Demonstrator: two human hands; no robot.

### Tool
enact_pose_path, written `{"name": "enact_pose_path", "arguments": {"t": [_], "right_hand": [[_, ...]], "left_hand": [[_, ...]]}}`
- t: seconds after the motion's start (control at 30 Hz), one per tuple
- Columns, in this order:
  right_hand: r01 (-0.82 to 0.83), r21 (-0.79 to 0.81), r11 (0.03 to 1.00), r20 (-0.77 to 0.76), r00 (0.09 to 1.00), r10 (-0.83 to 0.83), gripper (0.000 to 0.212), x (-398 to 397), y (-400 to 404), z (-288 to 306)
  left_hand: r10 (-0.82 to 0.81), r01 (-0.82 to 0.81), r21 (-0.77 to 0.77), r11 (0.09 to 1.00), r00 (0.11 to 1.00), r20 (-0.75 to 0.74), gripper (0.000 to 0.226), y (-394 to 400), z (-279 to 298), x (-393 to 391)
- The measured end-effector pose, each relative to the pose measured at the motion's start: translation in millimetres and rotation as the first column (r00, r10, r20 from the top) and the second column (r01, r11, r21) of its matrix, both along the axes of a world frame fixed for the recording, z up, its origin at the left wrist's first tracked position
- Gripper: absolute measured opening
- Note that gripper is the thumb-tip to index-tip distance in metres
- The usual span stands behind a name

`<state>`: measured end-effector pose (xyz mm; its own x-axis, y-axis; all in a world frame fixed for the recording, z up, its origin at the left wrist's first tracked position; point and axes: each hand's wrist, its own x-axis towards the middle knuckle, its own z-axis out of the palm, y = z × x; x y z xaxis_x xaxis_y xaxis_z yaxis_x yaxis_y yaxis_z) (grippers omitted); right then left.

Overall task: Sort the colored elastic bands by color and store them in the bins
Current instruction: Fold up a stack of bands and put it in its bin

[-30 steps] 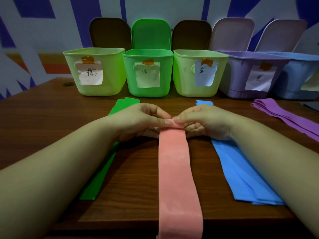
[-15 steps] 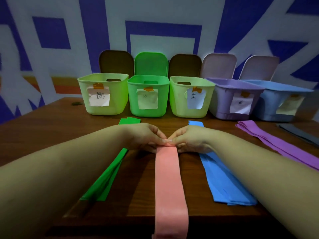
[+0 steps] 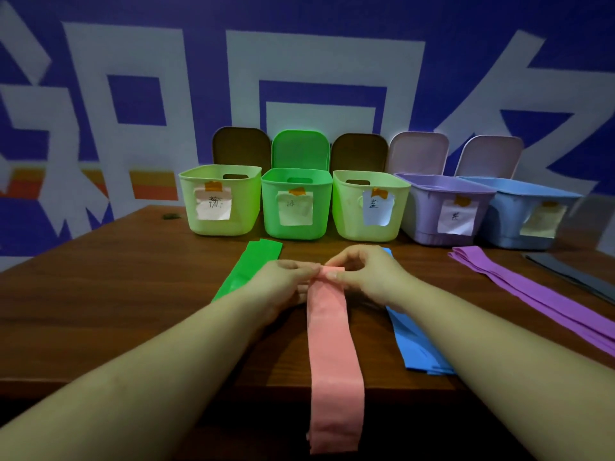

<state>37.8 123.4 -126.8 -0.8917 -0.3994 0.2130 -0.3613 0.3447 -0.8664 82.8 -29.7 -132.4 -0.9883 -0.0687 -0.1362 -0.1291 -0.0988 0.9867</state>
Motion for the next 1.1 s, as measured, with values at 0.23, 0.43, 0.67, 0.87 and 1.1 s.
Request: {"name": "enact_pose_path", "arguments": {"t": [0.23,0.43,0.67,0.87,1.1], "right_hand": [[-0.045,-0.136,0.990,0.183,0.981,0.070,0.020,18,0,6],[-0.014,-0.286,0.958,0.087,0.995,0.041,0.010,35,1,9],[-0.035,-0.314,0.949,-0.049,0.999,0.021,0.017,52,6,15],[-0.106,-0.264,0.959,-0.152,0.986,0.067,0.022,67,20,22],[-0.080,-0.187,0.979,-0.030,0.997,0.076,0.007,77,25,22]], "left_hand": [[0.036,-0.030,0.050,0.998,0.990,-0.139,0.019,-1,6,19],[0.013,-0.010,0.012,1.000,0.966,-0.260,0.028,-2,15,32],[-0.053,0.086,0.109,0.990,0.960,-0.275,0.020,7,16,41],[-0.047,0.080,0.079,0.994,0.934,-0.355,0.023,11,26,58],[-0.071,0.078,-0.002,0.997,0.897,-0.436,0.032,15,22,75]]}}
